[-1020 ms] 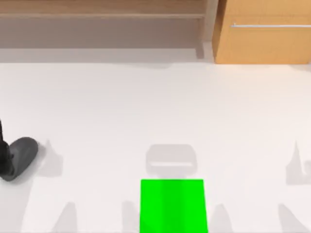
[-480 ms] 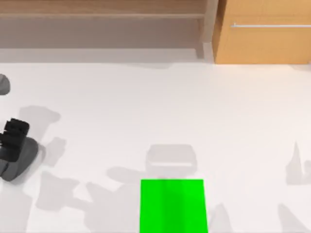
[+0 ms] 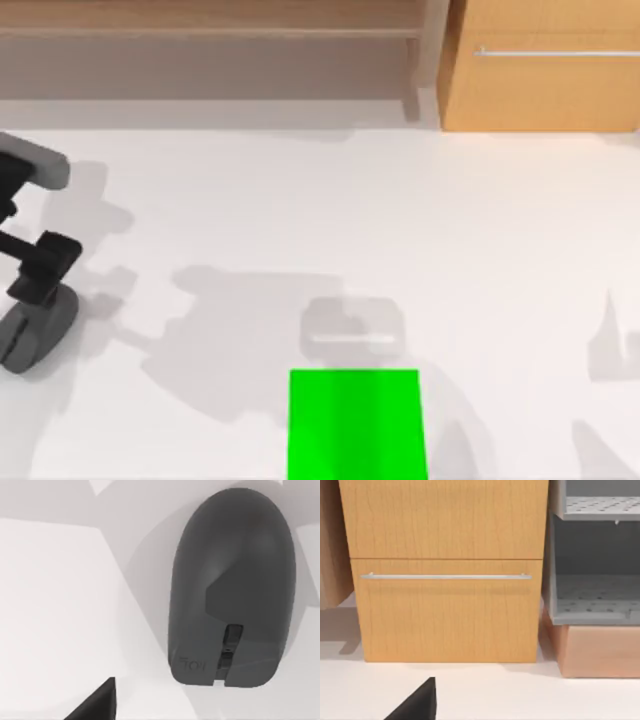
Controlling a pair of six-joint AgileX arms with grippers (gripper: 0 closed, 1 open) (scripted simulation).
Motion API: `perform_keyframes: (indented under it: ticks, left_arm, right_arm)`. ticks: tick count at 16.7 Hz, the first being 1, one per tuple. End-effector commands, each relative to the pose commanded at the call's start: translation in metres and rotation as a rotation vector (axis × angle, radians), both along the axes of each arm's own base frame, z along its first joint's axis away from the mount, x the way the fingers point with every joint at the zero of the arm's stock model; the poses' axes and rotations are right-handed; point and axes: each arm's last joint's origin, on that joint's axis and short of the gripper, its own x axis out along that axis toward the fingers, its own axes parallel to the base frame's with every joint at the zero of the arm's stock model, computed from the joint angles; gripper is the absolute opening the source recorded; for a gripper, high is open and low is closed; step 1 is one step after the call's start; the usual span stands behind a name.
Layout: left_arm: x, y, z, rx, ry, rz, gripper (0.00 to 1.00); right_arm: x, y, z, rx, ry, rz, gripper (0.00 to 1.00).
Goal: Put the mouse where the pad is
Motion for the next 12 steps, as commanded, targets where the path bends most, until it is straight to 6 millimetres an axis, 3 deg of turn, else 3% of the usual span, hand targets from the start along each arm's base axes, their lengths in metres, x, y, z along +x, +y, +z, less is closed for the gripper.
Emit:
perform_keyframes:
  ticks: [8,12]
  left_arm:
    - [0.009,0.001,-0.005,0.001,0.038,-0.012,1.0]
    - [0.012,0.0,-0.036,0.001,0.039,-0.016,1.0]
  right_arm:
    - [0.0,0.0,0.0,0.0,0.0,0.0,1.0]
    - [0.0,0.0,0.0,0.0,0.0,0.0,1.0]
